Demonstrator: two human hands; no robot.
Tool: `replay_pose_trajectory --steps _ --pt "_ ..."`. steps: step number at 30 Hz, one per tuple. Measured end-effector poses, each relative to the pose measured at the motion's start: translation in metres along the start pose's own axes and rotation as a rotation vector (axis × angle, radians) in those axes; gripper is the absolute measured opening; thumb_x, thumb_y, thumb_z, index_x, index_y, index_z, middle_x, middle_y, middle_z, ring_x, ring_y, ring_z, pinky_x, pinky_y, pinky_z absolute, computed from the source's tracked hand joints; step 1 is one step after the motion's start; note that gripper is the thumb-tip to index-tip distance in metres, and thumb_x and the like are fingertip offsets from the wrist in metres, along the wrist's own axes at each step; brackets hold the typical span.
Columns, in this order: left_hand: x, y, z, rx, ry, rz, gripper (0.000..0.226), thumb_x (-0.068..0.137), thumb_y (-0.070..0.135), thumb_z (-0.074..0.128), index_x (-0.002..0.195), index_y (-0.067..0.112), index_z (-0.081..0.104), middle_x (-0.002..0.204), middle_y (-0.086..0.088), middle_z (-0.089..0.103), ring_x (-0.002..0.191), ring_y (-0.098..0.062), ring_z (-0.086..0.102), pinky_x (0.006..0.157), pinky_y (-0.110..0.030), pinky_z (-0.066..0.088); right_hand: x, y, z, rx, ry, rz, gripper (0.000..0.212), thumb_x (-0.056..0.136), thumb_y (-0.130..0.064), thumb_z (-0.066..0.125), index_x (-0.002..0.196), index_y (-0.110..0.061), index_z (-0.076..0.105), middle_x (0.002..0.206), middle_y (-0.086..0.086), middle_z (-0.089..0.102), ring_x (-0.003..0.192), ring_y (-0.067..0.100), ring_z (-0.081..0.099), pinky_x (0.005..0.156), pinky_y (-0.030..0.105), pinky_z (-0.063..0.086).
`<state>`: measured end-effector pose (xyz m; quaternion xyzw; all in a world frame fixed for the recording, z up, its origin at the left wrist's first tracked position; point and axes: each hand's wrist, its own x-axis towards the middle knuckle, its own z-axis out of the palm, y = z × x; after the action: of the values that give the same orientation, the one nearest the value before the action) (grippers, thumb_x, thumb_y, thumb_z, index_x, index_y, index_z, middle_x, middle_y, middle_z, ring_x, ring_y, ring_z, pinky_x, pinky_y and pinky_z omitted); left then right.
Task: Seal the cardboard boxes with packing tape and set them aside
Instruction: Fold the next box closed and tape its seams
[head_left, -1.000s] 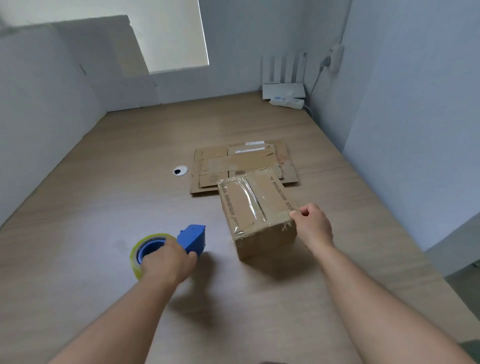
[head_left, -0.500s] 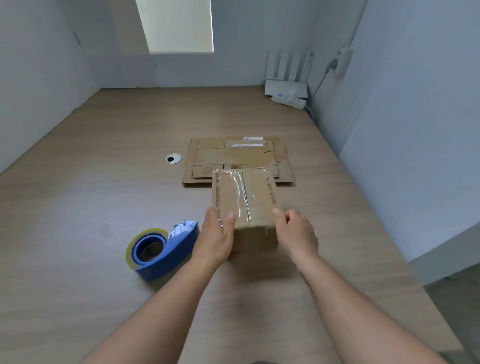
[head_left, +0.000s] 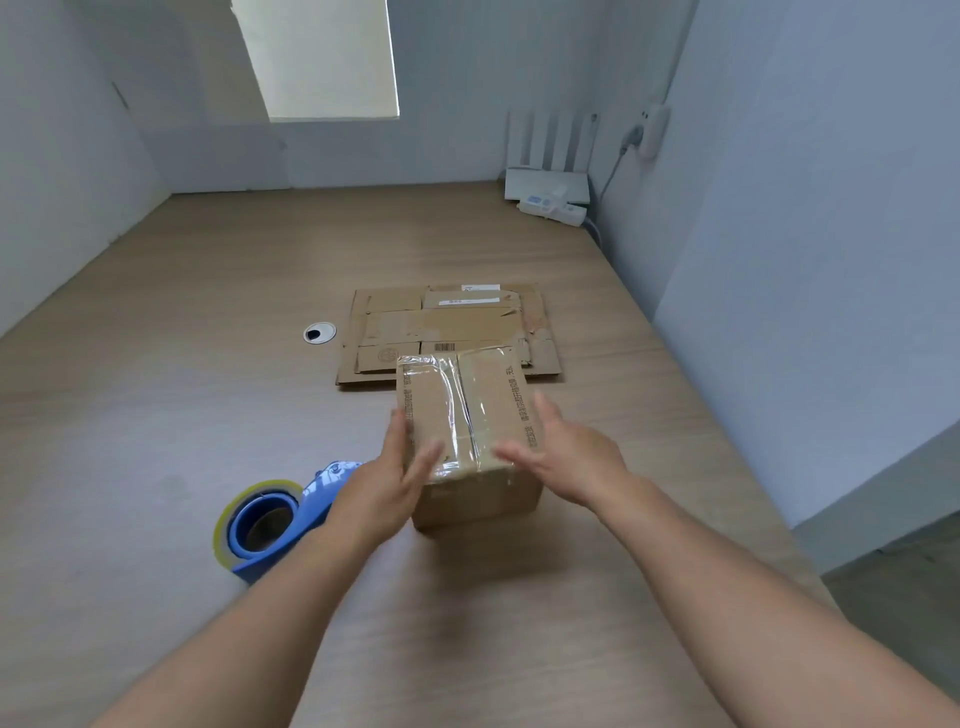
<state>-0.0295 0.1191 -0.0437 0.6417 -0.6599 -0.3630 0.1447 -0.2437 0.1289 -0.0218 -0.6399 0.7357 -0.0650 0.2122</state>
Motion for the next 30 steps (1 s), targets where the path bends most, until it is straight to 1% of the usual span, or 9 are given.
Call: replay_pose_trajectory --steps 2,4,6,13,16,20,23,26,30 --pt "-0.001 0.005 -0.001 0.358 -0.02 0.036 0.086 0.085 0.074 0.034 0.152 0.036 -0.004 0.128 -0.003 0.061 0.114 -0.027 0.058 0.091 -0.034 0.045 0.0 -0.011 -0.003 -0.282 -0.038 -0.078 0.107 0.07 -0.084 0.046 0.149 -0.02 0.013 0.127 0.008 0.06 0.114 0.028 0.058 0.086 0.036 0.043" --pt "0.001 0.007 0.003 0.595 0.041 0.049 0.094 0.078 0.081 0.03 0.152 0.033 -0.003 0.114 -0.004 0.066 0.101 -0.025 0.063 0.081 -0.035 0.048 0.005 -0.016 0.0 -0.432 -0.035 -0.15 0.11 0.073 -0.084 0.044 0.15 -0.013 0.008 0.126 0.011 0.06 0.114 0.027 0.058 0.085 0.037 0.043" --pt "0.004 0.006 0.004 0.706 0.068 0.065 0.094 0.079 0.081 0.026 0.151 0.029 -0.005 0.108 -0.006 0.067 0.096 -0.025 0.064 0.074 -0.034 0.047 0.009 -0.013 0.001 -0.491 -0.062 -0.22 0.105 0.081 -0.077 0.04 0.151 -0.008 0.003 0.127 0.016 0.059 0.115 0.03 0.056 0.084 0.038 0.043" --pt "0.009 -0.005 -0.011 0.781 -0.073 0.211 0.081 0.095 0.06 0.034 0.151 0.025 -0.013 0.119 -0.009 0.062 0.107 -0.028 0.058 0.077 -0.033 0.04 0.021 0.014 -0.004 -0.519 -0.235 -0.387 0.08 0.098 -0.049 0.04 0.152 -0.016 -0.009 0.131 0.017 0.054 0.116 0.034 0.052 0.091 0.038 0.042" --pt "0.01 -0.009 -0.022 0.722 -0.174 0.222 0.082 0.097 0.051 0.039 0.149 0.03 -0.019 0.121 -0.014 0.06 0.107 -0.031 0.058 0.084 -0.033 0.042 0.023 0.019 -0.009 -0.5 -0.303 -0.409 0.082 0.098 -0.037 0.045 0.15 -0.023 -0.017 0.132 0.016 0.052 0.115 0.035 0.052 0.095 0.039 0.043" --pt "0.013 -0.017 -0.04 0.593 -0.405 0.185 0.098 0.085 0.046 0.049 0.142 0.041 -0.029 0.118 -0.008 0.059 0.103 -0.026 0.056 0.092 -0.03 0.043 0.024 0.025 -0.03 -0.601 -0.292 -0.437 0.094 0.09 -0.011 0.052 0.146 -0.046 -0.015 0.114 0.011 0.053 0.097 0.029 0.055 0.086 0.043 0.05" --pt "0.019 -0.012 -0.048 0.576 -0.511 0.176 0.104 0.075 0.049 0.048 0.143 0.041 -0.03 0.116 -0.003 0.055 0.103 -0.022 0.054 0.097 -0.03 0.042 0.026 0.02 -0.041 -0.657 -0.247 -0.519 0.087 0.091 -0.027 0.06 0.15 -0.039 -0.002 0.124 0.008 0.052 0.108 0.027 0.052 0.089 0.04 0.047" --pt "0.023 -0.01 -0.049 0.666 -0.46 0.234 0.096 0.092 0.044 0.052 0.146 0.035 -0.027 0.128 -0.008 0.055 0.11 -0.024 0.055 0.096 -0.028 0.042 0.027 0.014 -0.037 -0.696 -0.164 -0.601 0.084 0.088 -0.048 0.06 0.152 -0.026 0.011 0.132 0.003 0.051 0.115 0.025 0.049 0.083 0.035 0.04" --pt "0.022 -0.012 -0.046 0.703 -0.417 0.253 0.098 0.092 0.051 0.054 0.145 0.036 -0.027 0.125 -0.009 0.057 0.105 -0.024 0.056 0.09 -0.026 0.041 0.029 0.018 -0.027 -0.71 -0.082 -0.636 0.084 0.087 -0.057 0.056 0.151 -0.02 0.016 0.126 0.005 0.053 0.112 0.024 0.049 0.073 0.031 0.03"
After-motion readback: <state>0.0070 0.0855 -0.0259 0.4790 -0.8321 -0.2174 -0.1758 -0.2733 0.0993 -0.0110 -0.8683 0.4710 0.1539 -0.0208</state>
